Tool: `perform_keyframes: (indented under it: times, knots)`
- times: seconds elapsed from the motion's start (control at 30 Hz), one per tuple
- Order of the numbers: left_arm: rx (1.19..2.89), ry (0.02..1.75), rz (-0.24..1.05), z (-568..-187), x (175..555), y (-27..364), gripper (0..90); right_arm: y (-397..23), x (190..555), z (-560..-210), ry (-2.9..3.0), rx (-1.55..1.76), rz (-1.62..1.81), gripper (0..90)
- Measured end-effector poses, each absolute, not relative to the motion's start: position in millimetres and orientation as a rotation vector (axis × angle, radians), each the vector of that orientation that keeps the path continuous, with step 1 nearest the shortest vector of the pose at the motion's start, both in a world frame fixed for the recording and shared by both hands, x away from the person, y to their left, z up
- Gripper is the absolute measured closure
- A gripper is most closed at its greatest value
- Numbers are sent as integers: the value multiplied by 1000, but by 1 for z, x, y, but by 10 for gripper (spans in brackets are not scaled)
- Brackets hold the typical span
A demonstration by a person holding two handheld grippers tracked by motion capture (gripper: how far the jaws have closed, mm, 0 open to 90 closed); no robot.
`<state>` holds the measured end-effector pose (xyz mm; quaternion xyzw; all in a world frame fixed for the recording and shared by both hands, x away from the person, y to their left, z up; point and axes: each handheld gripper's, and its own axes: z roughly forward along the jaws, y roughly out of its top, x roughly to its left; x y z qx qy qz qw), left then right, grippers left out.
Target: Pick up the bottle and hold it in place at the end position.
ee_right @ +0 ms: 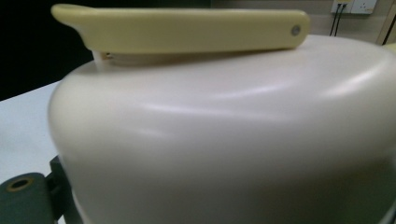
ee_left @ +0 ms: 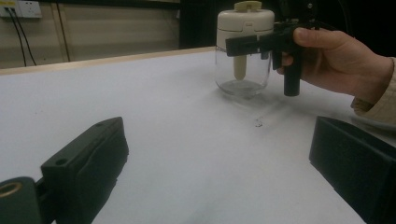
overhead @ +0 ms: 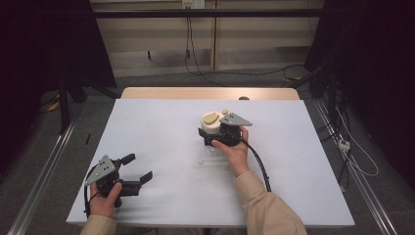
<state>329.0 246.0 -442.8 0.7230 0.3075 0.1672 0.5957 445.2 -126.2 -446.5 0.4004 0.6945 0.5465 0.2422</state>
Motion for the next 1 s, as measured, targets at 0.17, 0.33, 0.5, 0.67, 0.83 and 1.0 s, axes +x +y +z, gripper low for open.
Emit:
perform_keyframes:
  times: [0.17,0.33,0.5,0.67,0.83,1.0]
  knots:
    - [1681,712,387,-443,329,246,39,-127,448,-448,1905,1105,1484,61]
    - [1682,716,384,-443,329,246,39,-124,449,-449,1915,1100,1488,61]
    - [1683,715,384,-443,329,246,39,-122,449,-452,1929,1096,1473,60]
    - [1684,715,382,-443,329,247,39,-121,450,-452,1927,1100,1487,47]
    - [1686,713,383,-444,328,247,39,-117,451,-449,1936,1077,1467,42]
    - [1680,718,385,-443,328,248,39,-119,450,-450,1943,1081,1462,46]
